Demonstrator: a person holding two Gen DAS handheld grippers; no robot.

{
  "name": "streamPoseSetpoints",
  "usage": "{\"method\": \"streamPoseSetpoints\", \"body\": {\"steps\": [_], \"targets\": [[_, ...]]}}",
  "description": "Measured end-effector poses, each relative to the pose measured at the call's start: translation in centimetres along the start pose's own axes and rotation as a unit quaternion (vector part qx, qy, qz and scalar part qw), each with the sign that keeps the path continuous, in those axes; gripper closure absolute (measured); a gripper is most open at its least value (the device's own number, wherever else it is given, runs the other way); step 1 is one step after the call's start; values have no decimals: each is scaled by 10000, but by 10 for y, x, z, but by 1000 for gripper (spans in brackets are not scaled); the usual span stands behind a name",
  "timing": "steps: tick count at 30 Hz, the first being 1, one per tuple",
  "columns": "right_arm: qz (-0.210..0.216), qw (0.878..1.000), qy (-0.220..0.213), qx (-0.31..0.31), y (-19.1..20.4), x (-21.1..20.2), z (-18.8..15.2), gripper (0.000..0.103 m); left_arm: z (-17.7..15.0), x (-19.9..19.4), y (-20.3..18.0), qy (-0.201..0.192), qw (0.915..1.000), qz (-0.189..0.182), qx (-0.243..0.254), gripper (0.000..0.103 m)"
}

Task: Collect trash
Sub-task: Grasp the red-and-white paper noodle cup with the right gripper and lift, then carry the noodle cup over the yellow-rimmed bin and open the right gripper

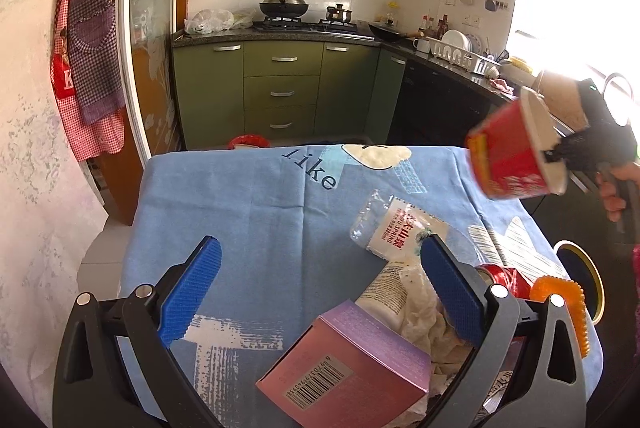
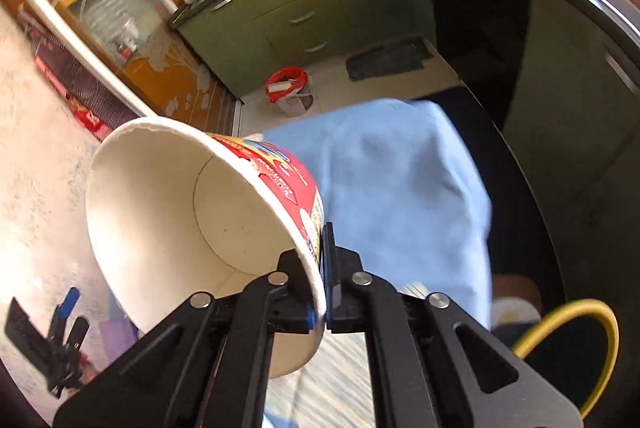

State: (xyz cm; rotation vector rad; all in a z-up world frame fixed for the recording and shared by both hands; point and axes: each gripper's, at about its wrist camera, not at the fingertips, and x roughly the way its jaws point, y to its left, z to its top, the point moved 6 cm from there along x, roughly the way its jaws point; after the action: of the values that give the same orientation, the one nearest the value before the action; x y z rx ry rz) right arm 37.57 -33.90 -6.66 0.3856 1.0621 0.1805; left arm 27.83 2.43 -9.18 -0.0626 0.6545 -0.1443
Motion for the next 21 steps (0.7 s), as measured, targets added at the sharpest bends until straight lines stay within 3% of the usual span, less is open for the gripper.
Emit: {"method": "streamPoseSetpoints", "body": {"steps": [5, 9, 12, 17, 19, 21], "targets": [[-671, 9930, 108, 969, -108, -78, -55, 100, -2, -9, -16, -66, 9997, -170, 183, 5], [-1191, 9782, 382, 1659, -188, -105, -107, 99, -4, -14, -32, -78, 9988, -338, 351, 5], [-1335, 9681, 635, 2021, -230, -98, -139, 99, -6, -19, -44, -87, 9979, -426, 473, 5], [-1237, 9608, 1043, 2252, -270, -68, -159, 98, -10, -28, -63, 6, 9963, -622, 595, 5], [-1214, 9589, 1135, 2299, -276, -55, -155, 94, -11, -32, -71, 15, 9956, -624, 699, 5], [-1375, 9555, 1193, 2322, -286, -48, -156, 83, -12, -34, -76, 38, 9949, -638, 783, 5]]}}
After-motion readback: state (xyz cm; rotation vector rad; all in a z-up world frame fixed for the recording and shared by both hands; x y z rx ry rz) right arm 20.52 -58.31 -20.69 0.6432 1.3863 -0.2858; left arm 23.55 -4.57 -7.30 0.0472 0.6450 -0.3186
